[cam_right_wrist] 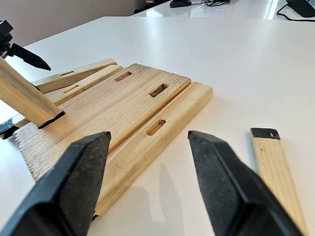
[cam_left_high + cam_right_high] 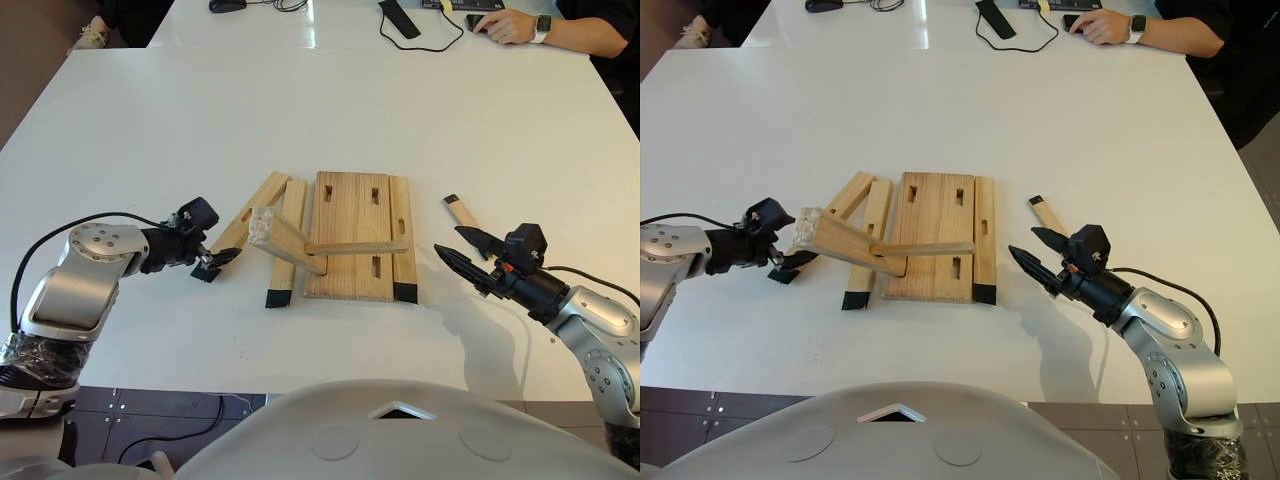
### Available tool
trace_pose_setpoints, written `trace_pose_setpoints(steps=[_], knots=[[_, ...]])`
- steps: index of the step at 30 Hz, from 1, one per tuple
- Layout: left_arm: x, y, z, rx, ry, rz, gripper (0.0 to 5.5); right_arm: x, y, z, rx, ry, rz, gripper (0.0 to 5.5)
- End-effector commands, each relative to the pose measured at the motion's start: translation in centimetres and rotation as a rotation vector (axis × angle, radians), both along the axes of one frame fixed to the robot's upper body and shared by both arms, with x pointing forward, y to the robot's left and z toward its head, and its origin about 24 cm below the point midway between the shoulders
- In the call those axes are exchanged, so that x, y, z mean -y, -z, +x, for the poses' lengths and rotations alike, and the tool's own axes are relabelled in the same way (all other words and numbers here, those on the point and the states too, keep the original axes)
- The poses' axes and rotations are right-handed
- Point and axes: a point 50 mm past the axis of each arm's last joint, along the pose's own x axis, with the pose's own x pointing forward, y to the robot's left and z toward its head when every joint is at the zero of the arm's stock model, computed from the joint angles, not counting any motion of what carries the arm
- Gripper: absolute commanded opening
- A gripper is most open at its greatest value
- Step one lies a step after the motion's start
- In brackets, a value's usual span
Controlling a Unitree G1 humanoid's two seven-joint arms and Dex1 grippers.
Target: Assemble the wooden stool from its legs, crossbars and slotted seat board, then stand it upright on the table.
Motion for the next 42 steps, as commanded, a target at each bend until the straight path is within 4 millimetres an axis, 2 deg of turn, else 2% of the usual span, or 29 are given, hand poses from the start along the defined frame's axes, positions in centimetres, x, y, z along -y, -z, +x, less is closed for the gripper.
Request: trace_pose_setpoints(steps=[1, 10, 15, 20, 24, 26, 31, 34, 38, 42], knots=[[-0.1, 1.8, -1.0, -0.060, -0.021, -0.021, 4.10, 0.0, -0.3, 0.5, 0.017, -0.017, -0.014, 2.89], [-1.4, 2.8, -0.5, -0.078, -0.164, -0.108, 2.81, 0.2, -0.4, 0.9, 0.020, -0.024, -0.024, 2.89], [-1.4, 2.9, -0.2, -0.073, -0.189, -0.130, 2.08, 0.2, -0.4, 1.0, 0.021, -0.023, -0.025, 2.89], [-1.2, 2.7, 0.0, -0.046, -0.173, -0.139, 2.03, 0.4, -0.5, 1.2, 0.025, -0.019, -0.025, 2.89], [-1.0, 1.6, 0.7, 0.029, -0.171, -0.132, 2.03, 0.8, -0.9, 1.5, 0.033, -0.023, -0.028, 2.89], [-0.5, 0.3, 1.4, 0.100, -0.146, -0.183, 2.03, 1.0, -1.4, 1.9, 0.049, -0.021, -0.026, 2.89], [1.4, -5.5, 3.4, 0.300, -0.073, -0.451, 2.03, 2.2, -3.5, 3.2, 0.111, 0.018, 0.048, 2.89], [2.6, -9.2, 4.3, 0.421, -0.005, -0.579, 2.03, 2.5, -5.7, 4.2, 0.171, 0.035, 0.143, 2.89], [5.3, -13.0, 4.9, 0.477, 0.167, -0.726, 2.03, 1.3, -10.0, 6.0, 0.279, -0.039, 0.302, 2.89], [7.6, -16.9, 4.9, 0.490, 0.404, -0.838, 2.03, -1.0, -14.4, 7.9, 0.362, -0.184, 0.393, 2.89]])
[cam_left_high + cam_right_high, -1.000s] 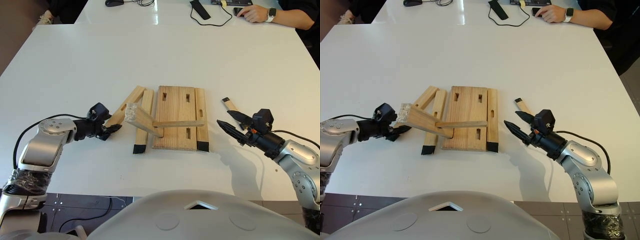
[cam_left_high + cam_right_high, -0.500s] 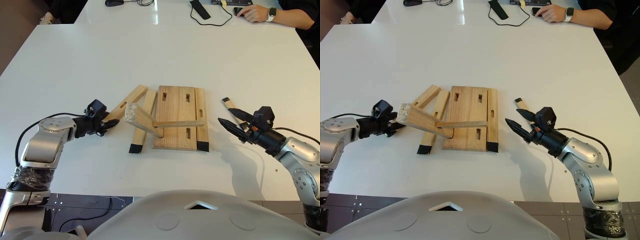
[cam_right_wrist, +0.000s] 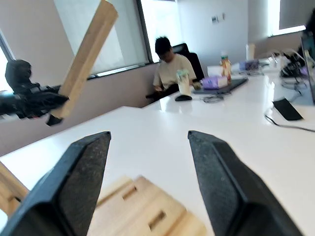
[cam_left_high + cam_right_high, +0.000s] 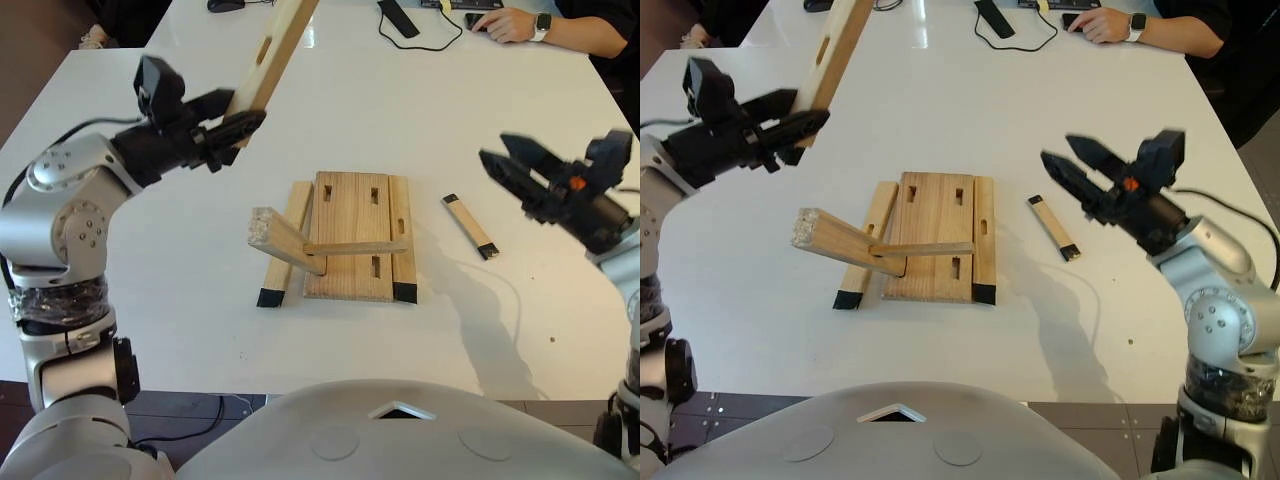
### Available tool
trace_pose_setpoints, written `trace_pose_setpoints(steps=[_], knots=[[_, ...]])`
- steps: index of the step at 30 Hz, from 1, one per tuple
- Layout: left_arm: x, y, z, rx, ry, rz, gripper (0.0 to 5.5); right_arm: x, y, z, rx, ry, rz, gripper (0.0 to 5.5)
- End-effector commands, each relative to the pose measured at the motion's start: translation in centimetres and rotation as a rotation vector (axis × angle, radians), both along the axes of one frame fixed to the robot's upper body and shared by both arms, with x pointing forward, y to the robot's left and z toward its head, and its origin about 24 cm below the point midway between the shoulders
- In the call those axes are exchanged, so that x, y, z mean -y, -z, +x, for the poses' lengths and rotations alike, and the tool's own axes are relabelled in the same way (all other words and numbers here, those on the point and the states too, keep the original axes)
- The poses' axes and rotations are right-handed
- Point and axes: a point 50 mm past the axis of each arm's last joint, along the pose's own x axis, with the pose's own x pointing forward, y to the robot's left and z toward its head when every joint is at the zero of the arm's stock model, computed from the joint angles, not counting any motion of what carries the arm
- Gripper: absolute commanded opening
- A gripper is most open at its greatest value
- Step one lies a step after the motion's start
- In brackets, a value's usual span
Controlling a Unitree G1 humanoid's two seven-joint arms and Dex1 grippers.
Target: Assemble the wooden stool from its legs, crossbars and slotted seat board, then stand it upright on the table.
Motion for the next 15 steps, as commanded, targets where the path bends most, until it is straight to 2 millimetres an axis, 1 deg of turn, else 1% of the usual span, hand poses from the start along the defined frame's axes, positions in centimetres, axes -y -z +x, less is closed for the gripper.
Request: trace_pose_setpoints(steps=[1, 3, 5, 7, 9, 15], knots=[[2.0, -3.7, -0.1, 0.106, 0.213, -0.035, 2.03, -2.1, -4.1, 1.7, 0.080, -0.118, 0.039, 2.89], [2.6, -4.8, 0.4, 0.130, 0.261, -0.060, 2.03, -3.2, -5.3, 1.9, 0.095, -0.202, 0.036, 2.89], [3.2, -5.5, 0.4, 0.142, 0.310, -0.073, 2.03, -4.2, -6.0, 1.7, 0.098, -0.294, 0.016, 2.89], [3.5, -5.4, 0.1, 0.137, 0.343, -0.060, 2.03, -4.8, -6.3, 1.8, 0.090, -0.349, 0.002, 2.89], [3.7, -4.7, -0.3, 0.120, 0.369, -0.038, 2.03, -5.6, -6.4, 1.7, 0.086, -0.400, -0.013, 2.89], [4.9, -3.8, -1.5, 0.066, 0.529, -0.010, 2.03, -7.7, -7.0, 1.7, 0.098, -0.528, -0.030, 2.89]])
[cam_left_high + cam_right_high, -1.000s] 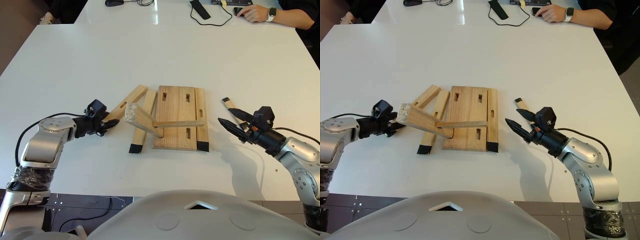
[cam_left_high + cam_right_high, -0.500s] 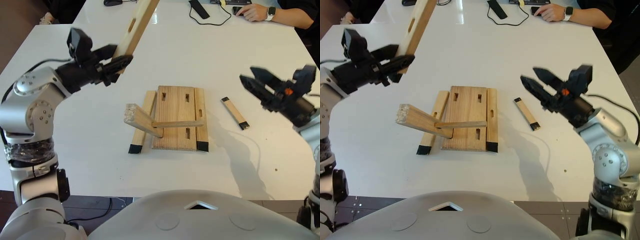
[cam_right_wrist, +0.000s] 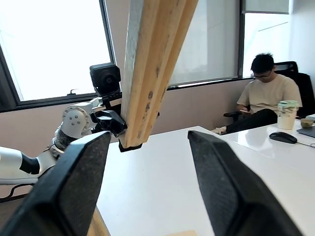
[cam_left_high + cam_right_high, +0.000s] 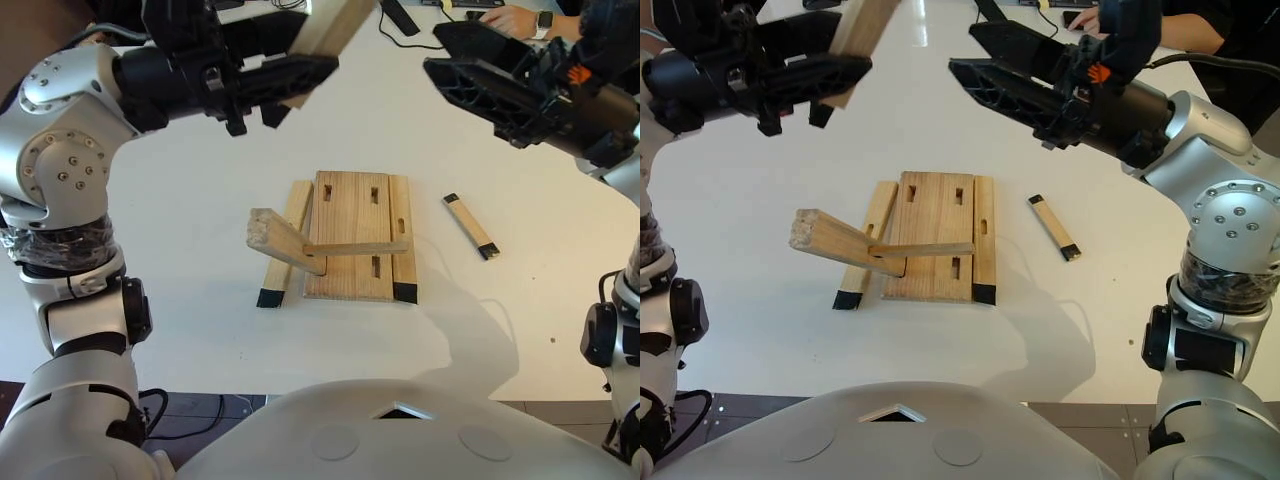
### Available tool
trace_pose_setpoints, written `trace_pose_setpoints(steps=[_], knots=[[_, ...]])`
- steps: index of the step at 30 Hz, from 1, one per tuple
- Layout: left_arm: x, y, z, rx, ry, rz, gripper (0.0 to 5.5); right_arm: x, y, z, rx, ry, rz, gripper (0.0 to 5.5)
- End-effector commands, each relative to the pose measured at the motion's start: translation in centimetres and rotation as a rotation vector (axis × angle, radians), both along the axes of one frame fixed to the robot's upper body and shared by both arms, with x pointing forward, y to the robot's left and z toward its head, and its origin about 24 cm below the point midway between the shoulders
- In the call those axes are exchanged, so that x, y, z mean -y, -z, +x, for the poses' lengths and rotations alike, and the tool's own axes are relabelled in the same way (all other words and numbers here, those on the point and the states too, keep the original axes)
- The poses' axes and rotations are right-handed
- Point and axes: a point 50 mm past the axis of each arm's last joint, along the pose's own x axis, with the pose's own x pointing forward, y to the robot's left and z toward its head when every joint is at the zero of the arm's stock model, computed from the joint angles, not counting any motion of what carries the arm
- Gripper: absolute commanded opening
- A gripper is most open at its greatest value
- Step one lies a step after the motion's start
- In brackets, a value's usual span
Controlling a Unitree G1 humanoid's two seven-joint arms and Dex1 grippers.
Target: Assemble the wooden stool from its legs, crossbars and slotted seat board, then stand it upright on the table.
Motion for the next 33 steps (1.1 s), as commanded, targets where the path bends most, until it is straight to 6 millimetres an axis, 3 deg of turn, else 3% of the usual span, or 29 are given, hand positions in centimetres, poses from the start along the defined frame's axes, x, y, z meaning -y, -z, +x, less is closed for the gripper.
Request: trace_pose_setpoints(steps=[1, 11, 19, 30, 33], knots=[[0.8, 0.1, -0.8, -0.011, 0.104, 0.041, 2.03, -1.3, -0.5, -0.2, 0.007, -0.096, -0.011, 2.89], [1.1, 1.0, -1.6, -0.020, 0.162, 0.092, 2.03, -2.5, -1.3, -0.7, 0.015, -0.200, -0.018, 2.89], [0.3, 1.2, -1.9, -0.068, 0.189, 0.093, 2.03, -1.5, -1.3, -1.1, 0.019, -0.234, -0.090, 1.98], [0.0, 1.4, -1.3, -0.115, 0.158, 0.095, 2.03, -0.9, -0.2, -1.6, 0.007, -0.264, -0.158, 1.98], [0.0, 0.8, -0.9, -0.125, 0.144, 0.057, 2.63, -0.6, -0.1, -1.1, 0.022, -0.221, -0.155, 1.98]])
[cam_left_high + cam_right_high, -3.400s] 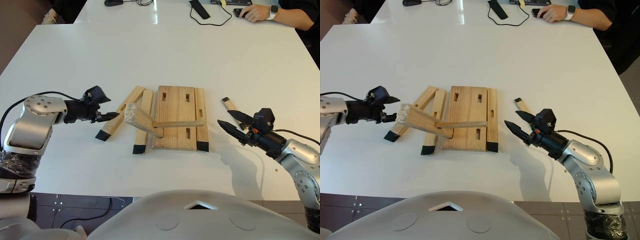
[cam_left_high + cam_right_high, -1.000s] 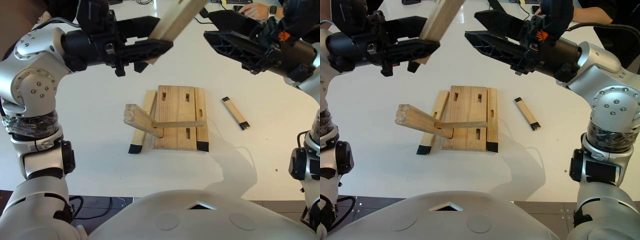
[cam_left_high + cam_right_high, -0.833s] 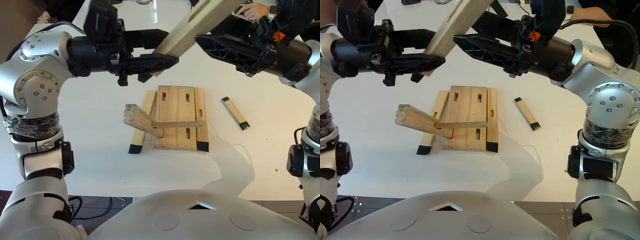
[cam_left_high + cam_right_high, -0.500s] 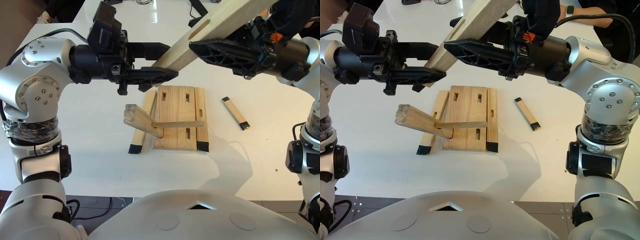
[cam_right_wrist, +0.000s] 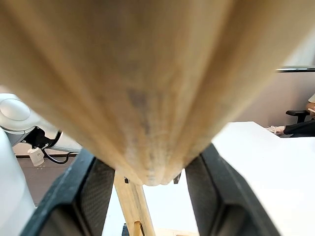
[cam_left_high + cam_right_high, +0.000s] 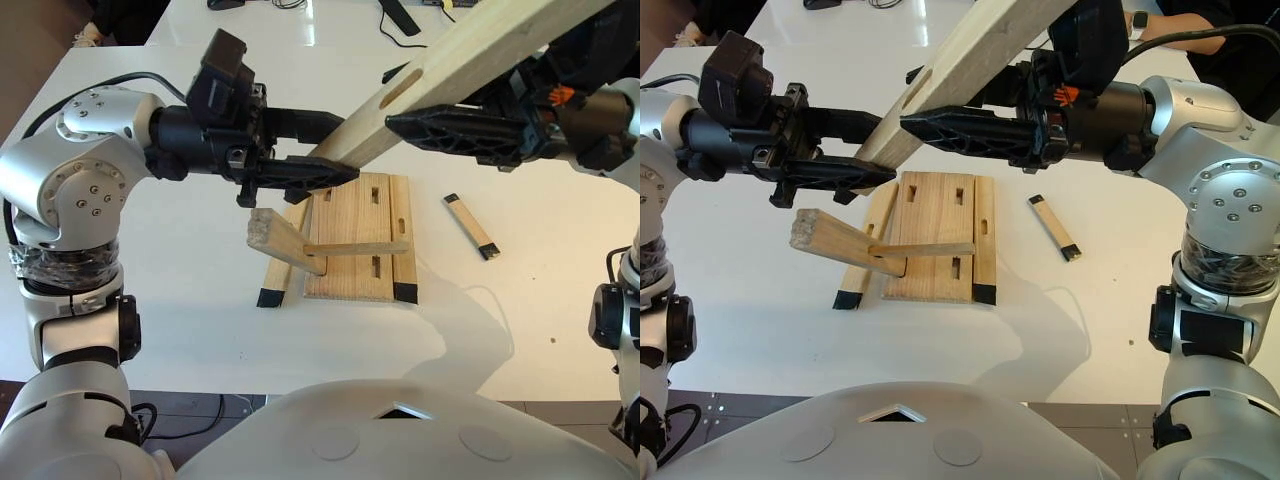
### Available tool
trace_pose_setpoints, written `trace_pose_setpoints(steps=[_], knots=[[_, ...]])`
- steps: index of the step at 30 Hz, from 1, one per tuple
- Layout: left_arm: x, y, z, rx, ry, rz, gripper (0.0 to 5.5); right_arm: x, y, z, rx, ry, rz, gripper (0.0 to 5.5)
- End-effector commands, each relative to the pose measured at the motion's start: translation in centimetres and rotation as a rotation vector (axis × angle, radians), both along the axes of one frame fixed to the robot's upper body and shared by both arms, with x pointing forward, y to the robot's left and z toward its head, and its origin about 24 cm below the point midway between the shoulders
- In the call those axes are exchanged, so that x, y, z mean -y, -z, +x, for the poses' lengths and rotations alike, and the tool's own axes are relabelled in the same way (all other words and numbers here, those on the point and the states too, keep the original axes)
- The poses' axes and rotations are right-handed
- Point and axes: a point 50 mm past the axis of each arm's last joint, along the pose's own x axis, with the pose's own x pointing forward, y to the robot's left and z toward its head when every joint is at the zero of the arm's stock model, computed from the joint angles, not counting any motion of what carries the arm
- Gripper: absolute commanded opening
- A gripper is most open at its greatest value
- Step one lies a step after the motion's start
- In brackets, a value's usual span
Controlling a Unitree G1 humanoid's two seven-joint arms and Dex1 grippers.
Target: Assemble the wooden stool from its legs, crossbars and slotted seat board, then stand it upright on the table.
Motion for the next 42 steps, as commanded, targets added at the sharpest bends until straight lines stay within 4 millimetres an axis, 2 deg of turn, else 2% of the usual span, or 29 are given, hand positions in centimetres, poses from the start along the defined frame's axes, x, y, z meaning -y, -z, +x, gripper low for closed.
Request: trace_pose_setpoints(steps=[1, 5, 9, 12, 14, 17, 19, 24, 30, 38, 42], knots=[[-1.1, -1.4, 0.9, 0.014, -0.091, -0.035, 2.73, 0.8, 0.6, 0.4, -0.005, 0.042, -0.033, 1.98], [-1.6, -0.8, 2.3, 0.047, -0.206, -0.022, 3.24, 2.0, 0.1, 1.4, 0.049, 0.152, -0.019, 1.98], [-4.6, 1.9, 4.0, 0.088, -0.386, 0.111, 3.24, 4.6, 0.1, 2.4, 0.106, 0.304, -0.075, 1.98], [-6.7, 4.7, 3.9, 0.149, -0.478, 0.259, 3.24, 6.9, 2.8, 2.7, 0.205, 0.428, -0.315, 1.98], [-7.7, 7.2, 3.4, 0.178, -0.497, 0.374, 3.24, 7.8, 4.8, 1.7, 0.208, 0.415, -0.415, 1.98], [-8.8, 11.2, 1.2, 0.156, -0.466, 0.504, 3.24, 7.7, 8.4, -1.1, 0.159, 0.316, -0.512, 1.98], [-8.8, 12.9, -0.9, 0.121, -0.402, 0.529, 3.24, 6.9, 10.0, -3.1, 0.115, 0.252, -0.515, 1.98], [-9.0, 13.9, -2.7, 0.089, -0.329, 0.564, 3.24, 4.9, 10.2, -4.9, 0.079, 0.194, -0.424, 1.98], [-8.2, 14.4, -3.2, 0.080, -0.268, 0.568, 3.24, 3.4, 10.8, -5.2, 0.074, 0.186, -0.392, 1.98], [-7.5, 14.1, -3.1, 0.083, -0.231, 0.560, 3.24, 3.4, 12.7, -4.7, 0.040, 0.209, -0.405, 1.98], [-7.1, 13.9, -3.0, 0.087, -0.210, 0.556, 3.24, 3.5, 14.0, -5.0, 0.014, 0.181, -0.447, 1.98]])
